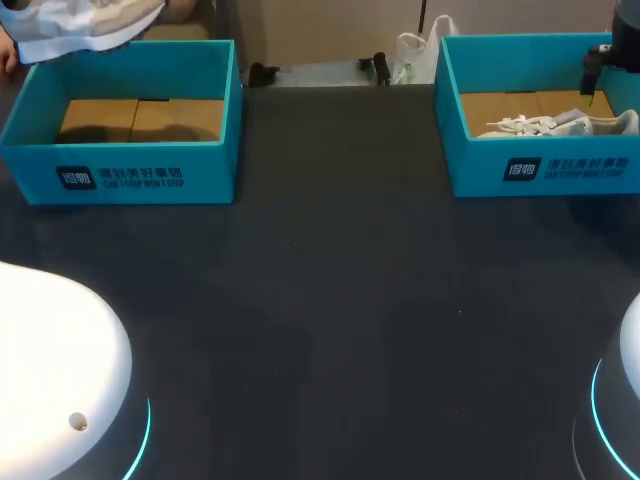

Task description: Take the shoe out of the shoebox, open the shoe tongue, remove and reinsert the insole, then place the shoe into the shoebox

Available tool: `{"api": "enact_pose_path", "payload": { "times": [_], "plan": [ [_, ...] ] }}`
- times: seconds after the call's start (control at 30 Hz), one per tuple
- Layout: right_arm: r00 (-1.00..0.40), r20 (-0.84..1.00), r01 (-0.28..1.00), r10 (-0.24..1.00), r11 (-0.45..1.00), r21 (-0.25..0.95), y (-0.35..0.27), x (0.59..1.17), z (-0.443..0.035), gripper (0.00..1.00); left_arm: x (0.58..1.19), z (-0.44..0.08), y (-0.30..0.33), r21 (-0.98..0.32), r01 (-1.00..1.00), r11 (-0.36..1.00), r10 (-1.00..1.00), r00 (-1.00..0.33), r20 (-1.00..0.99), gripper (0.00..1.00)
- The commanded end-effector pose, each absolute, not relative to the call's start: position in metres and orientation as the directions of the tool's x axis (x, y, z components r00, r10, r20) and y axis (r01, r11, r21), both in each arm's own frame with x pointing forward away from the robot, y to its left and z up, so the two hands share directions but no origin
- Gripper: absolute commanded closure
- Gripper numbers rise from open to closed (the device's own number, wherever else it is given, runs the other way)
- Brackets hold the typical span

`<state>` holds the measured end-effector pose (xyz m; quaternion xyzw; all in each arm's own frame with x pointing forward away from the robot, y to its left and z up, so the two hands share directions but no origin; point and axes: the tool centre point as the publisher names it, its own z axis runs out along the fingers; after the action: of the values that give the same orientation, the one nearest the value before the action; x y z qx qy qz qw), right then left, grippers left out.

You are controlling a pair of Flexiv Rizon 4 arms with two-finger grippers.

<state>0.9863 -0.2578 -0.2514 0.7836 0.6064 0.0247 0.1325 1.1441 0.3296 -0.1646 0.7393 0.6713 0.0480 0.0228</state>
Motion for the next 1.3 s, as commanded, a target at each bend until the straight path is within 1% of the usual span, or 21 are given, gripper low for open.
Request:
{"api": "enact_pose_path", "payload": {
  "times": [0.03, 0.17, 0.3, 0.43, 0.5, 1.17, 1.3],
  "plan": [
    [0.264, -0.121, 0.943, 0.957, -0.230, 0.239, -0.258, 0.986, -0.251, 0.00, 1.143, -0.163, 0.329, 0.100, 0.990, -0.098, 0.995, 0.094, 0.040, 1.00],
    [0.264, -0.121, 0.943, 0.957, -0.230, 0.239, -0.258, 0.986, -0.251, 0.00, 1.143, -0.163, 0.329, 0.100, 0.990, -0.098, 0.995, 0.094, 0.040, 1.00],
    [0.264, -0.121, 0.943, 0.957, -0.230, 0.239, -0.258, 0.986, -0.251, 0.00, 1.124, -0.157, 0.315, 0.127, 0.989, -0.073, 0.994, 0.061, 0.090, 1.00],
    [0.264, -0.121, 0.943, 0.957, -0.230, 0.239, -0.258, 0.986, -0.251, 0.00, 1.112, -0.156, 0.303, 0.134, 0.990, -0.044, 0.995, 0.031, 0.099, 1.00],
    [0.264, -0.121, 0.943, 0.957, -0.230, 0.239, -0.258, 0.986, -0.251, 0.00, 1.104, -0.152, 0.298, 0.106, 0.994, -0.033, 0.996, 0.025, 0.080, 1.00],
    [0.264, -0.121, 0.943, 0.957, -0.230, 0.239, -0.258, 0.986, -0.251, 0.00, 0.998, -0.124, 0.237, 0.094, 0.996, -0.004, 0.988, -0.011, 0.153, 1.00],
    [0.264, -0.121, 0.943, 0.957, -0.230, 0.239, -0.258, 0.986, -0.251, 0.00, 0.977, -0.121, 0.222, 0.088, 0.996, -0.012, 0.989, -0.001, 0.146, 1.00]
  ]
}}
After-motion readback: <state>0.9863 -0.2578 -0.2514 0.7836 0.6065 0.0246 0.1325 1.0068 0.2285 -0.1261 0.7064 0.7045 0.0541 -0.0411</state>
